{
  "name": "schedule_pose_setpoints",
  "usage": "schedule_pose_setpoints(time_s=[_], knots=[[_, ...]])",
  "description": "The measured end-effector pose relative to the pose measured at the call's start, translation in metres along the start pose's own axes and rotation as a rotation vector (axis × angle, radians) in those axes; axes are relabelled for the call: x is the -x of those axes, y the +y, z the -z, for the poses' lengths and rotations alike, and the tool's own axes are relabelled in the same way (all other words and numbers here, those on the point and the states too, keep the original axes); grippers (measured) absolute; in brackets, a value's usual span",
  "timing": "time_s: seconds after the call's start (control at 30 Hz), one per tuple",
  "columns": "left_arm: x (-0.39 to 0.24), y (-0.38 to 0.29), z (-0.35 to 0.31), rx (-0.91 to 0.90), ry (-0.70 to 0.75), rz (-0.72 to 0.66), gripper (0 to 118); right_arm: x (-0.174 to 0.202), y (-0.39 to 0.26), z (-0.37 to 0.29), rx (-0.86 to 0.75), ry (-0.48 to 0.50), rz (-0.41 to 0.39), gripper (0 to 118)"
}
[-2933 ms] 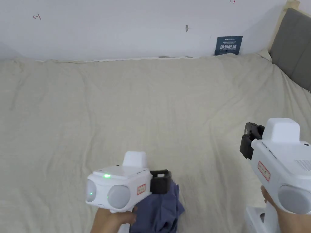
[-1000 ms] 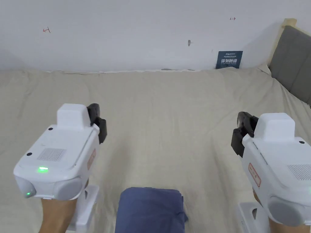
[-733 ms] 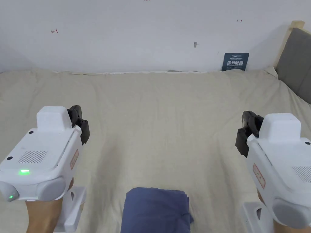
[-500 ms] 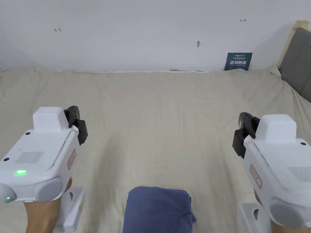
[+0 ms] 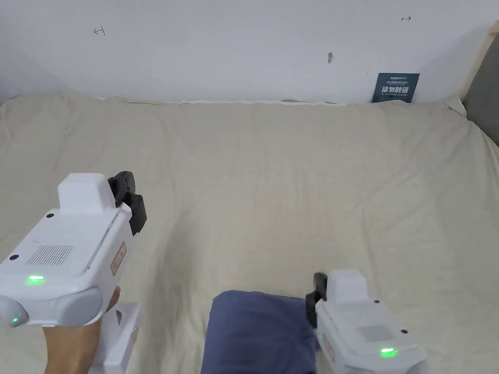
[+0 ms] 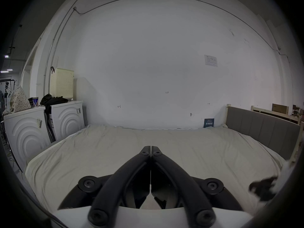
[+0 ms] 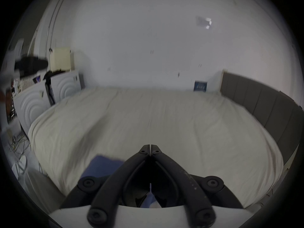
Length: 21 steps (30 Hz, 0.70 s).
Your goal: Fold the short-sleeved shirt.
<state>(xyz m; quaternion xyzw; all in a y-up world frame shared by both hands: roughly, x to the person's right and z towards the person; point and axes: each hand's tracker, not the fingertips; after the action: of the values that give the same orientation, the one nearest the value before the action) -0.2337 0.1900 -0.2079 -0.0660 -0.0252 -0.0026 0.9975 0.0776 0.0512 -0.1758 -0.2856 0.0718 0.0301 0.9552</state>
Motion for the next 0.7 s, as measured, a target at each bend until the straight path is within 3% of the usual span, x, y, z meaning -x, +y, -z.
schedule_pose_setpoints(time_s=[0.3, 0.37, 0.5, 0.57, 0.7], knots=[[0.007, -0.032, 0.008, 0.152, -0.061, -0.064, 0, 0.014, -0.079, 0.062, 0.340, 0.006, 0.049, 2], [0.008, -0.045, 0.014, 0.223, -0.084, -0.094, 0, 0.014, -0.084, 0.061, 0.270, 0.005, 0.061, 2], [0.011, -0.076, 0.027, 0.380, -0.140, -0.227, 4, 0.014, -0.074, 0.060, 0.305, 0.004, 0.066, 2], [0.011, -0.094, 0.037, 0.499, -0.186, -0.313, 19, 0.015, -0.075, 0.059, 0.304, 0.004, 0.053, 2], [0.006, -0.132, 0.056, 0.730, -0.257, -0.430, 96, 0.013, -0.079, 0.059, 0.296, 0.008, 0.066, 2]])
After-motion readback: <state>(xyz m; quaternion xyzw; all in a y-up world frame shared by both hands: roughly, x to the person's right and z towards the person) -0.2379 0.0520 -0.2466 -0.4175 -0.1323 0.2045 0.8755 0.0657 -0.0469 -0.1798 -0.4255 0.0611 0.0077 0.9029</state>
